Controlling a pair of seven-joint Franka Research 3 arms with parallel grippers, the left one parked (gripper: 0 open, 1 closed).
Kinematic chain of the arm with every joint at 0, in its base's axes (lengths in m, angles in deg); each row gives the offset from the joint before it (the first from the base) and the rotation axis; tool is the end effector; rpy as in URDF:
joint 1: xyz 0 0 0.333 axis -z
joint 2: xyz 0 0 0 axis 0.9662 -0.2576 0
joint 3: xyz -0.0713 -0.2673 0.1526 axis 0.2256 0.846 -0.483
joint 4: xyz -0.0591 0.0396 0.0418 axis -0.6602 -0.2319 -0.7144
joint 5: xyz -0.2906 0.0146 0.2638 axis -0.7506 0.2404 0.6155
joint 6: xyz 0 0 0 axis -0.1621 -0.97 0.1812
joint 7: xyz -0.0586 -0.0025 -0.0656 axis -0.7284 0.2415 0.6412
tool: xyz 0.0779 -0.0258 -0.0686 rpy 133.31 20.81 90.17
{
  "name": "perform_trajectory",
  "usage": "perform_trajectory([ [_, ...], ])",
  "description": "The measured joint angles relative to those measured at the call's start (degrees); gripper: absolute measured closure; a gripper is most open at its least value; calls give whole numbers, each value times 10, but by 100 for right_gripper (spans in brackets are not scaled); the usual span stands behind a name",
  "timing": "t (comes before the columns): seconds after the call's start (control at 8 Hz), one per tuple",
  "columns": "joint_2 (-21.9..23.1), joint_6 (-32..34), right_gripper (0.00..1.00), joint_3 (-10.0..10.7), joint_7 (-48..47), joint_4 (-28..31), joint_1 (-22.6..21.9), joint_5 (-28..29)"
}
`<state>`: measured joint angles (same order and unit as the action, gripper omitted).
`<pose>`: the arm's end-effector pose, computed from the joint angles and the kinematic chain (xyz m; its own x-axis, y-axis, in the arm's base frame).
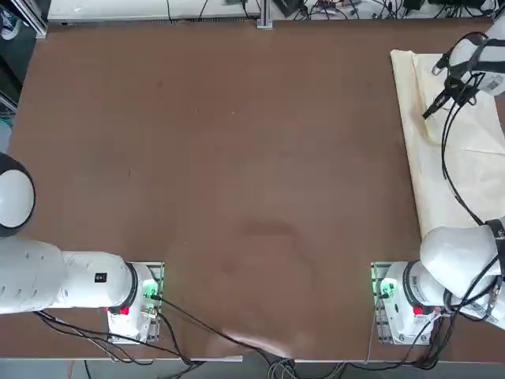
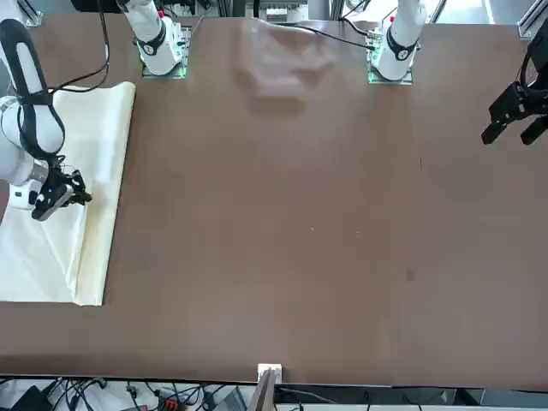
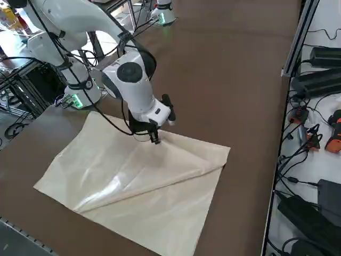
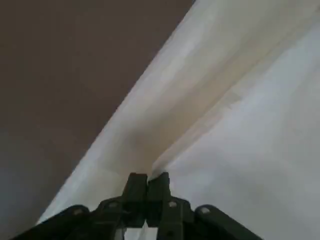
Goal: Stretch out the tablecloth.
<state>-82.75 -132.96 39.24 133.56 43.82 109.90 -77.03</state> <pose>0.5478 -0.1946 0.2472 0.8065 0.5890 0.0515 0.5902 -0.7969 -0.1289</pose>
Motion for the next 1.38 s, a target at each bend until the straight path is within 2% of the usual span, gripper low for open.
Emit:
perform_trajectory([
  [0.5, 0, 29, 98, -76, -133, 0, -6, 2],
  [0.62, 1, 30, 98, -88, -157, 0, -14, 2],
  [1.38, -23, 29, 98, -93, -292, -27, -134, 38],
])
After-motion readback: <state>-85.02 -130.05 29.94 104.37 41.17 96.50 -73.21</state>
